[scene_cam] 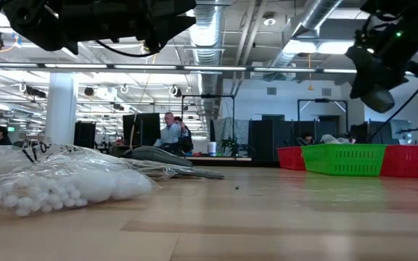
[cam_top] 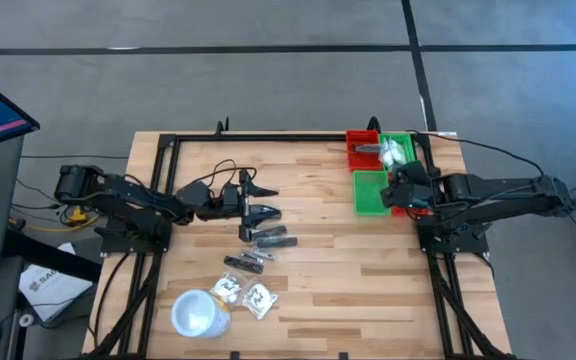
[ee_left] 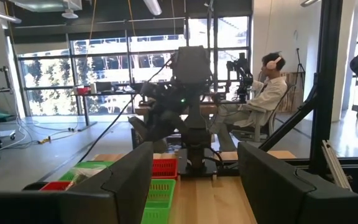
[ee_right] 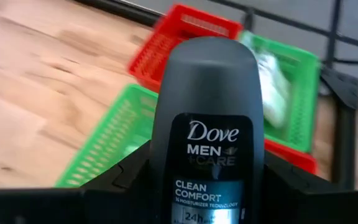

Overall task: Pick & Place Travel size toiletries
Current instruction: Put the gray deodorant into the bottom red bin

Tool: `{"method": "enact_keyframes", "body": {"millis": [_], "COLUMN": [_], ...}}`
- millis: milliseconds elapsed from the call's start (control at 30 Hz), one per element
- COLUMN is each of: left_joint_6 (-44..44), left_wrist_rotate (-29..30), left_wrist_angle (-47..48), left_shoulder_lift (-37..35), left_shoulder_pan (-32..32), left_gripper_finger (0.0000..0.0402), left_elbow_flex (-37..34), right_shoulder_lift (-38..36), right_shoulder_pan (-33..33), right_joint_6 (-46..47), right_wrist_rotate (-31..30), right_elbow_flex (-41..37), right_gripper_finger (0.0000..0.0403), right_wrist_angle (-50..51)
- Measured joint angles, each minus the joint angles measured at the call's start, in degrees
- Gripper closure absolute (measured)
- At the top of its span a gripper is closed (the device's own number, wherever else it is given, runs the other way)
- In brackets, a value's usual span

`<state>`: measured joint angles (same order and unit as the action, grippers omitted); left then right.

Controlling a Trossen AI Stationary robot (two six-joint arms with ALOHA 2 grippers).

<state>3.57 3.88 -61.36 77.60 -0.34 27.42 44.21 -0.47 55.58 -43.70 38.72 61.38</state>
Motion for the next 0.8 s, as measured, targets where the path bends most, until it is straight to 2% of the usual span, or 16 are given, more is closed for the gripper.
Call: {"method": "enact_keyframes", "body": {"millis": [167, 400, 800], "left_joint_6": [0.0, 0.0, -1.3], "left_wrist_rotate": [0.0, -0.1, -0.1], "left_wrist_angle": [0.0, 0.0, 0.0], "left_shoulder_lift": [0.0, 0.0, 0.0], "left_shoulder_pan": [0.0, 0.0, 0.0], "left_gripper_finger": [0.0176, 0.0176, 0.0176], "left_elbow_flex": [0.0, 0.0, 0.0], "right_shoulder_lift": [0.0, 0.0, 0.6], "right_shoulder_pan": [-3.0, -9.0, -20.0], "right_joint_6": [3.0, 0.6, -4.2], "right_wrist_rotate": [0.4, 5.2, 12.2], "right_elbow_flex": [-1.0, -7.1, -8.1], "right_gripper_finger": [0.0214, 0.0214, 0.0214], "right_wrist_angle": [4.0, -1.5, -4.5]}}
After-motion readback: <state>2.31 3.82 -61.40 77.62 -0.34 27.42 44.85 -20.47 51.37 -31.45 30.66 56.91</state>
